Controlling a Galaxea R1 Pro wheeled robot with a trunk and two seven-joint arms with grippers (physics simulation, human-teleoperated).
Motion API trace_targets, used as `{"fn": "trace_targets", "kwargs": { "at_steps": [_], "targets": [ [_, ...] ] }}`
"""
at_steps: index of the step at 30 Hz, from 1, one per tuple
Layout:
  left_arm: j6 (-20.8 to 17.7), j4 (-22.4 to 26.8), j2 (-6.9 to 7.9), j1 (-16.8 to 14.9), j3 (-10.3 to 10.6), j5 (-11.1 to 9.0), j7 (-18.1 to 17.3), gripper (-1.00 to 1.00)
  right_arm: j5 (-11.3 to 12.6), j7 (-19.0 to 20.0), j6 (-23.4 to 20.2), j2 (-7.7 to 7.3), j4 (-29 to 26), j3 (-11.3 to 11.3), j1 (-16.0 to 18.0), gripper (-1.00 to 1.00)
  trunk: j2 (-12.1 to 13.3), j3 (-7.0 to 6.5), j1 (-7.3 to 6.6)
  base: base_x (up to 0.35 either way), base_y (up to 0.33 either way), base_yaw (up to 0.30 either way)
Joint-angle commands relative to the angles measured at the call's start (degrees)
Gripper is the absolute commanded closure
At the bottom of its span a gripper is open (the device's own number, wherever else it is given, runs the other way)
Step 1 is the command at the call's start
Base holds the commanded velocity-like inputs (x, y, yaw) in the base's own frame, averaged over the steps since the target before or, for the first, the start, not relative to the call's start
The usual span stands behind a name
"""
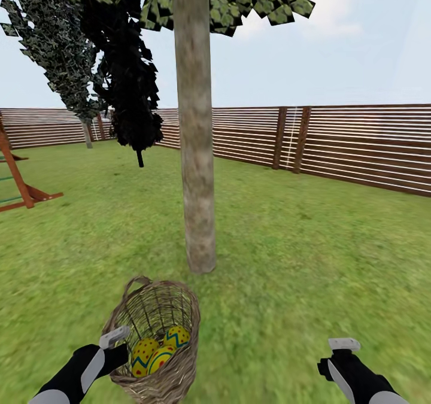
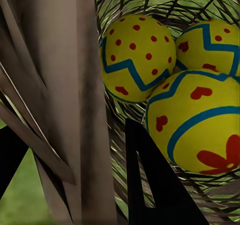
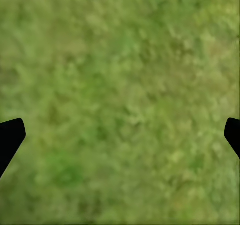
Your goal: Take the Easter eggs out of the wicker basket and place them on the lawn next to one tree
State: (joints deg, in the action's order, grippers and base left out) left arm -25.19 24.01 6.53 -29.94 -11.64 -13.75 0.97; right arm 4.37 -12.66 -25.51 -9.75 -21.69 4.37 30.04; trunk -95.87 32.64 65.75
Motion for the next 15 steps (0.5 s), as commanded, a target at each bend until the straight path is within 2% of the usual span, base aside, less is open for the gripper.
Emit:
{"fn": "trace_targets", "kwargs": {
  "at_steps": [1,15],
  "targets": [
    [-0.36,0.13,-0.02,-0.04,-0.23,-0.75,0.09,1.00,0.46,-0.35,-0.33,-0.04,-0.11,0.46,0.02,-1.00,-0.45,0.24,0.22,0.000,0.000,0.000],
    [-0.39,0.13,-0.02,-0.04,-0.23,-0.77,0.09,1.00,0.46,-0.35,-0.33,-0.07,-0.11,0.46,0.02,-1.00,-6.06,2.76,3.30,0.000,0.000,0.000]
  ]
}}
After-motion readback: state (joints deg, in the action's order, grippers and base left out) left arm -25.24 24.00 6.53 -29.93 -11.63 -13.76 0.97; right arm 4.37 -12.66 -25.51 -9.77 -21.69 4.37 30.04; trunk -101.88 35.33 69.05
